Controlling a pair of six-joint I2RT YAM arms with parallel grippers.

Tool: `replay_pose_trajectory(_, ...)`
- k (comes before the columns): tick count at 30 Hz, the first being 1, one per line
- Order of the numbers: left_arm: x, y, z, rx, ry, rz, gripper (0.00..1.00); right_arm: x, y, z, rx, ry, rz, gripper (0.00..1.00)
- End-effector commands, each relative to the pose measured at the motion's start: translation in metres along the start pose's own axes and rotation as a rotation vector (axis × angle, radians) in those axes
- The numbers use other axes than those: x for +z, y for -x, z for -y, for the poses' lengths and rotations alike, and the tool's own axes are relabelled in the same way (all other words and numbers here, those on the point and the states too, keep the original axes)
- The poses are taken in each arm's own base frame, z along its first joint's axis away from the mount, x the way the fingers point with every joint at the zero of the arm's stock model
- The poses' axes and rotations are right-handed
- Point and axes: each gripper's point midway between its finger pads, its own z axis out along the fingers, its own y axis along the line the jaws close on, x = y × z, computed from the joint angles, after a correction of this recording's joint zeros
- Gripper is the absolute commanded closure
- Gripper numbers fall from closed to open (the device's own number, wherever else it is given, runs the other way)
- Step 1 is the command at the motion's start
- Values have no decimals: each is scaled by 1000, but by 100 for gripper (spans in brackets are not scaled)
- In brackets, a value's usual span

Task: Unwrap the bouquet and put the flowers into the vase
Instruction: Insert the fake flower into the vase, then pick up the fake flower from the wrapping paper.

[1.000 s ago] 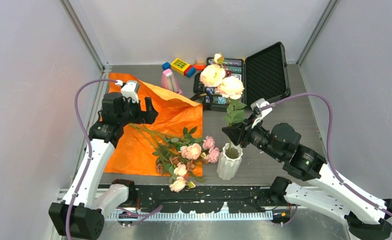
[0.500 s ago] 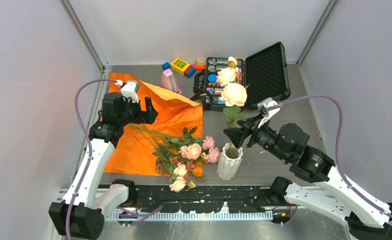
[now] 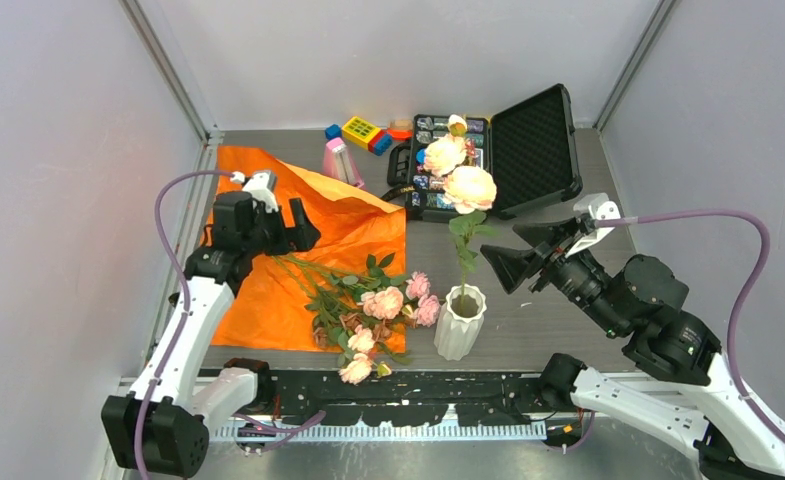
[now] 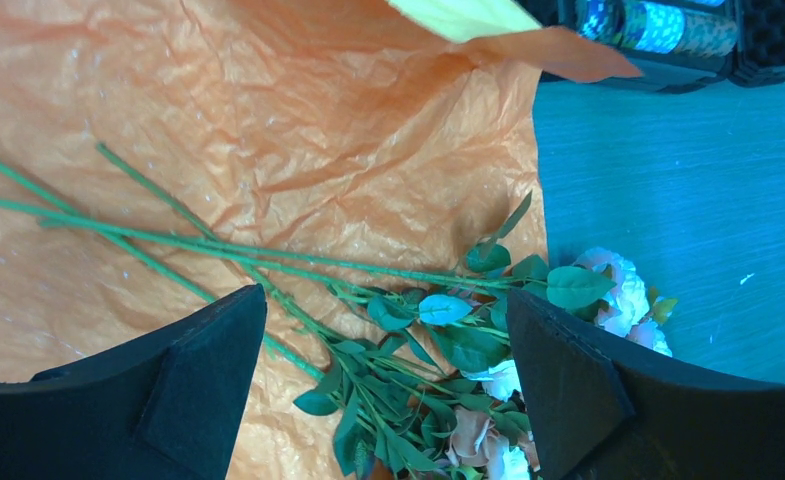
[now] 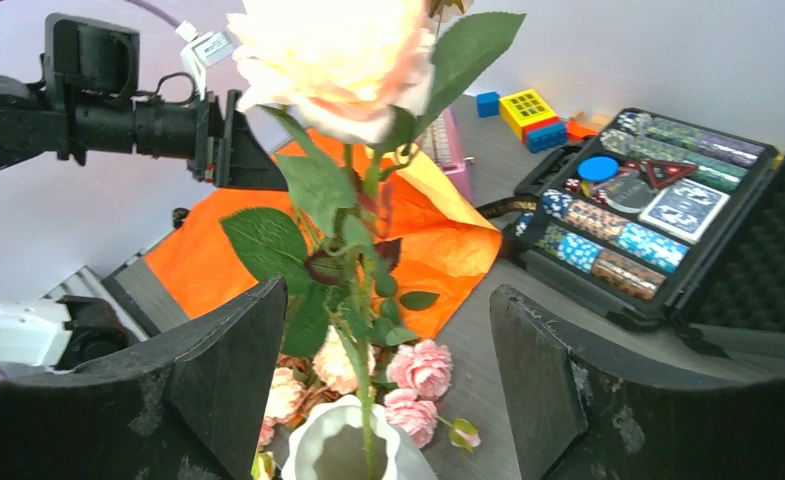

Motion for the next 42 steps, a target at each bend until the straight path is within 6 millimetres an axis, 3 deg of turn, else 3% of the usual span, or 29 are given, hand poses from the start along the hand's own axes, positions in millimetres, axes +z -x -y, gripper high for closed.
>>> replay_pose_trajectory(1,12,-20,-8,-123,30,-14,8,-7,7,25,-50,-122,37,21)
replay_pose_trajectory(8,38,-63,-40,-215,138,-35,10,-12,-9,68,-52,-349,71,22)
replay_pose_trajectory(12,45,-80,-49,-273,174,-37,13,-17,-12,80,-36,-415,93,22)
replay_pose_trajectory(22,48,-102,-83,-327,322,21,33,-14,-20,91,-21,-494,88,23)
replay_pose_trajectory(30,59,-106,-90,-350,328,3,53,-11,-24,94,-13,-517,88,23)
replay_pose_trajectory(42,75,-120,-94,-395,321,-40,70,-10,-25,94,-5,-518,88,23)
